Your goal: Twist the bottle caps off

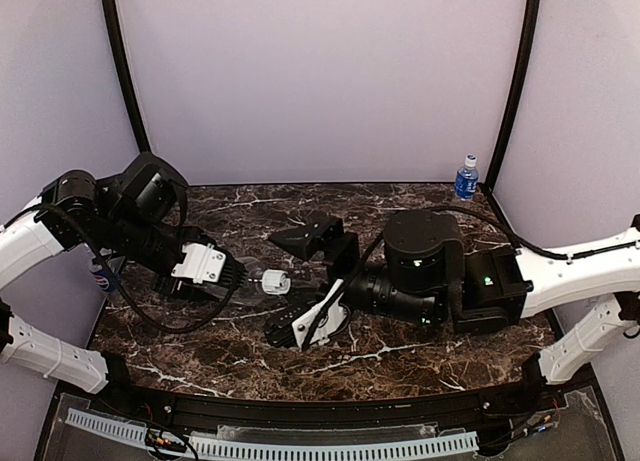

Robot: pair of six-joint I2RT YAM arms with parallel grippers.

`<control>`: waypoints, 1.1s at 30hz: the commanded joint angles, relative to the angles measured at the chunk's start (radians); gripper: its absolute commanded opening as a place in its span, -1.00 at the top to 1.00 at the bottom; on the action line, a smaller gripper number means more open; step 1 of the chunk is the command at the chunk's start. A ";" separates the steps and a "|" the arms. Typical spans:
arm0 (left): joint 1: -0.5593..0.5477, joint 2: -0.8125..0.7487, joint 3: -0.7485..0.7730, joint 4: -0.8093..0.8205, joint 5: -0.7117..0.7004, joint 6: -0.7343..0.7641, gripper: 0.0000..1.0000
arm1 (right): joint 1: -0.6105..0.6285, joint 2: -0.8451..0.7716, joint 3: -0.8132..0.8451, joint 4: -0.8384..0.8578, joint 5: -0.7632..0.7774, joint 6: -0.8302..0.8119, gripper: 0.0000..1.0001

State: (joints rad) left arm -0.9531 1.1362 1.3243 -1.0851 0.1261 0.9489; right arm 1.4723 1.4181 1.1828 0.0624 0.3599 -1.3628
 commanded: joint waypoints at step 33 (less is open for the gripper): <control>0.009 -0.021 -0.100 0.467 -0.398 -0.057 0.25 | -0.399 0.030 0.235 -0.242 -0.557 2.066 -0.75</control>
State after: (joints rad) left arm -0.9508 1.1255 1.2419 -0.6453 -0.2550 0.8841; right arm 1.0695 1.4178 1.3777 -0.1463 -0.1387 0.6319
